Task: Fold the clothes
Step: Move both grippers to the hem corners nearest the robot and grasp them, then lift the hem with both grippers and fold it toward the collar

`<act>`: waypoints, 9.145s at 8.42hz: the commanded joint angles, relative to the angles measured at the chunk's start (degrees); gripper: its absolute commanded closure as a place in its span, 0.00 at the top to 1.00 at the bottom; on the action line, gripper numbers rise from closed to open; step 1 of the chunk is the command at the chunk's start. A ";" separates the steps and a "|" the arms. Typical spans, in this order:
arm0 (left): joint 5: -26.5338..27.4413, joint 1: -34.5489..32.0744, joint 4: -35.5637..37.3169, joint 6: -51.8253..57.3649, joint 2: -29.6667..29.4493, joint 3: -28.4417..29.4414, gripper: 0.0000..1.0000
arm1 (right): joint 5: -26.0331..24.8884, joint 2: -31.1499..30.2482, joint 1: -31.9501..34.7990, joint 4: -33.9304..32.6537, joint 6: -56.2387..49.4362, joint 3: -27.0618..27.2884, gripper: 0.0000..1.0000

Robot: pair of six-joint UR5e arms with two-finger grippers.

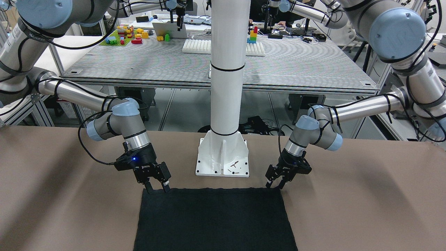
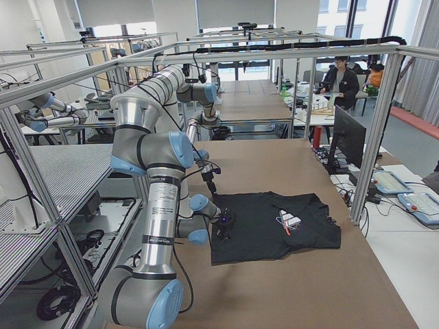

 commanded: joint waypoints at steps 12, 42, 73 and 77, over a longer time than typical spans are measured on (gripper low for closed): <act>-0.09 0.05 0.23 0.82 1.51 -0.56 0.00 | 0.61 -0.88 -0.07 -0.61 -0.26 -0.29 0.94; -6.82 -6.77 0.32 5.56 2.99 -9.41 0.00 | -11.08 -10.11 -13.43 8.44 -12.68 -0.05 0.00; -37.62 -51.53 21.32 24.36 -30.64 15.22 0.00 | 30.24 20.89 31.31 -21.18 -32.16 -10.99 0.00; -31.04 -51.28 20.80 24.64 -37.34 29.13 0.10 | 24.18 26.60 31.31 -20.39 -32.16 -24.50 0.20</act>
